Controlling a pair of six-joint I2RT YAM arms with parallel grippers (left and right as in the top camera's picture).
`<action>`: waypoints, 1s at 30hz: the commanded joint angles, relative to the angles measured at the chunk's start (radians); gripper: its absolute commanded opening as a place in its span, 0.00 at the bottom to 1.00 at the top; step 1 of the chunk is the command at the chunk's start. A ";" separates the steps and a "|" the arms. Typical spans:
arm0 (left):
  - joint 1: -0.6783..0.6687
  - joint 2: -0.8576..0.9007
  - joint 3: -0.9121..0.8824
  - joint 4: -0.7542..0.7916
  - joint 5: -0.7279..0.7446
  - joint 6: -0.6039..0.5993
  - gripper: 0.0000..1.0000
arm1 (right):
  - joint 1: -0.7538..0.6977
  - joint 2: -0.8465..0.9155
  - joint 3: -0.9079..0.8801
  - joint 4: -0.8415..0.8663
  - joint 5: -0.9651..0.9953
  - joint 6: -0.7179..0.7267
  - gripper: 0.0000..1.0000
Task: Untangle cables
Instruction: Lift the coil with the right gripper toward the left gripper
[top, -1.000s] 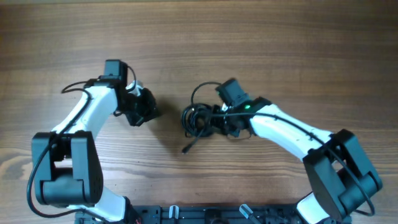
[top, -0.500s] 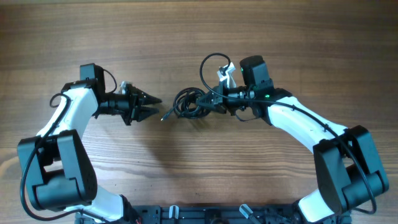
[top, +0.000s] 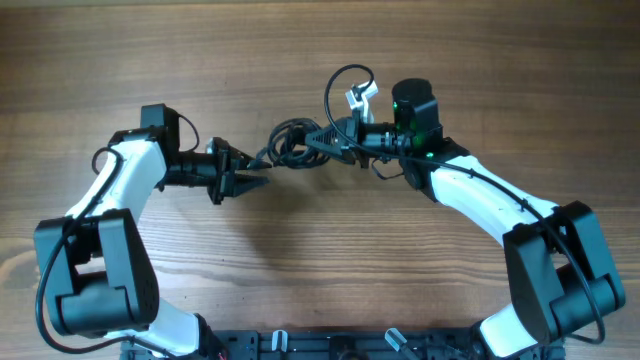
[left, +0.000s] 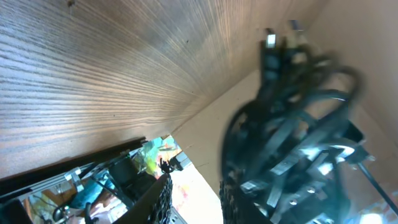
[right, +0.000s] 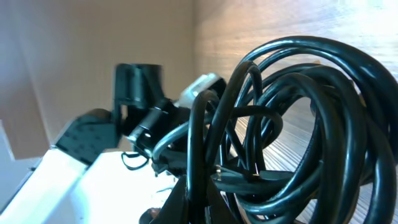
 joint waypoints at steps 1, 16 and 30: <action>-0.005 -0.026 -0.001 -0.002 0.024 -0.023 0.28 | 0.000 -0.004 0.005 0.037 -0.024 0.072 0.04; -0.005 -0.026 -0.001 0.120 0.020 -0.214 0.32 | 0.001 -0.004 0.005 0.037 -0.036 0.072 0.04; -0.036 -0.026 -0.001 0.140 0.021 -0.294 0.32 | 0.001 -0.004 0.005 0.067 -0.039 0.073 0.04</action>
